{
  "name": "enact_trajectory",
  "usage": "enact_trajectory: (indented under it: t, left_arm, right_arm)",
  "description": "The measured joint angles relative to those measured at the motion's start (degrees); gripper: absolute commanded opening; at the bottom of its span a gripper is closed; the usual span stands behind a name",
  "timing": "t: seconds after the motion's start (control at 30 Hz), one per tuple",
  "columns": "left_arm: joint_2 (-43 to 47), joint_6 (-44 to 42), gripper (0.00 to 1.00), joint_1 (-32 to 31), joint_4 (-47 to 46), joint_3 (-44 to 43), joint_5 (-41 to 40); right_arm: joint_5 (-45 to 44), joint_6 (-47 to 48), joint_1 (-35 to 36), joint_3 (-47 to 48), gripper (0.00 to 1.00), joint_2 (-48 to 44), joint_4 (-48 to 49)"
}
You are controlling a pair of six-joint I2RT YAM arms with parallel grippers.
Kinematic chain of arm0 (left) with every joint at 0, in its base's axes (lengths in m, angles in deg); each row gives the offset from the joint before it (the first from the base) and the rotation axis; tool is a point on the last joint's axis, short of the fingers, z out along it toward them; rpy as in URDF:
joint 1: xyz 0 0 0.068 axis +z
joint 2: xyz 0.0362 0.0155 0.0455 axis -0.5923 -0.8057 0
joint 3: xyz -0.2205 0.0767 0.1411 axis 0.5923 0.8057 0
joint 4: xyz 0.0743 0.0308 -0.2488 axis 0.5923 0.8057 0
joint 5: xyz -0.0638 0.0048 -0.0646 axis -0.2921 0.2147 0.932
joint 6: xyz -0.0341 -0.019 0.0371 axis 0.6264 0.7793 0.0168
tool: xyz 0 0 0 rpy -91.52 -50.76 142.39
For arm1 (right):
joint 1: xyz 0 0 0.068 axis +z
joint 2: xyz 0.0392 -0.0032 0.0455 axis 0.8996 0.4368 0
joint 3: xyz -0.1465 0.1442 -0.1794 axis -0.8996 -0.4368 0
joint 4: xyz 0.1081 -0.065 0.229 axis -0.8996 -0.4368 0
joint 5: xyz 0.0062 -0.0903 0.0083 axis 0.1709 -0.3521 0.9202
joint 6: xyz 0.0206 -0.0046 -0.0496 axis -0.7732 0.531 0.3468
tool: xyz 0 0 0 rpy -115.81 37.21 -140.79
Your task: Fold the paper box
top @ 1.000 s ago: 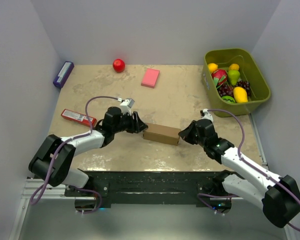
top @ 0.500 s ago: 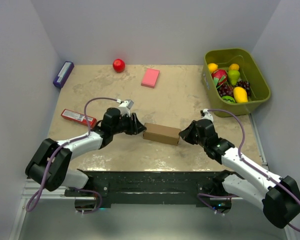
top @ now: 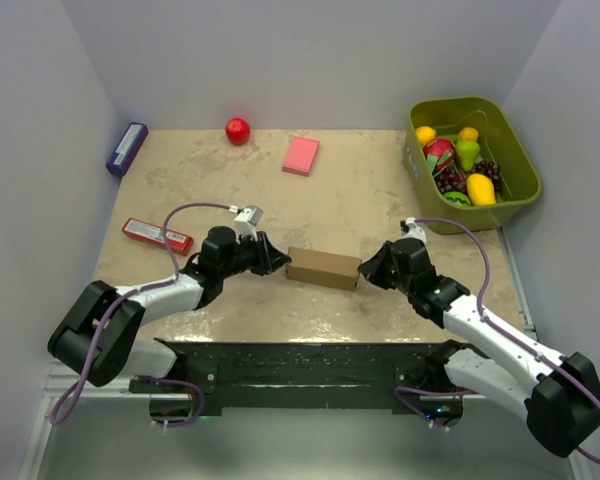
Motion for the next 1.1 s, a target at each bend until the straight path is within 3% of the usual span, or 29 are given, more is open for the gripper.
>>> enact_trajectory:
  t: [0.2,0.43,0.6,0.67,0.9,1.1]
  left_arm:
    - [1.57,0.76,0.24,-0.66,-3.21,2.86,-1.27]
    - [1.88,-0.66,0.50,-0.66,4.28,-0.96,-2.34]
    - [2.60,-2.27,0.57,-0.66,11.98,-4.57,-3.67]
    - [3.30,-2.51,0.65,-0.66,14.05,-5.88,-4.15]
    - [4.39,-3.34,0.66,-0.66,14.84,-7.48,-5.11]
    - [1.16,-3.17,0.59,-0.66,10.34,-5.81,-3.87]
  right_arm:
    - [0.02,1.46,0.15,0.39,0.02,-0.94,-1.33]
    - [-0.13,4.83,-0.02,3.72,0.20,1.75,-6.64]
    - [-0.15,6.23,-0.02,6.21,0.32,1.88,-9.73]
    - [-0.15,6.54,-0.02,7.43,0.38,1.18,-10.23]
    - [0.28,6.82,-0.02,8.48,0.40,0.31,-9.66]
    - [1.01,7.10,-0.02,8.48,0.40,4.37,-8.74]
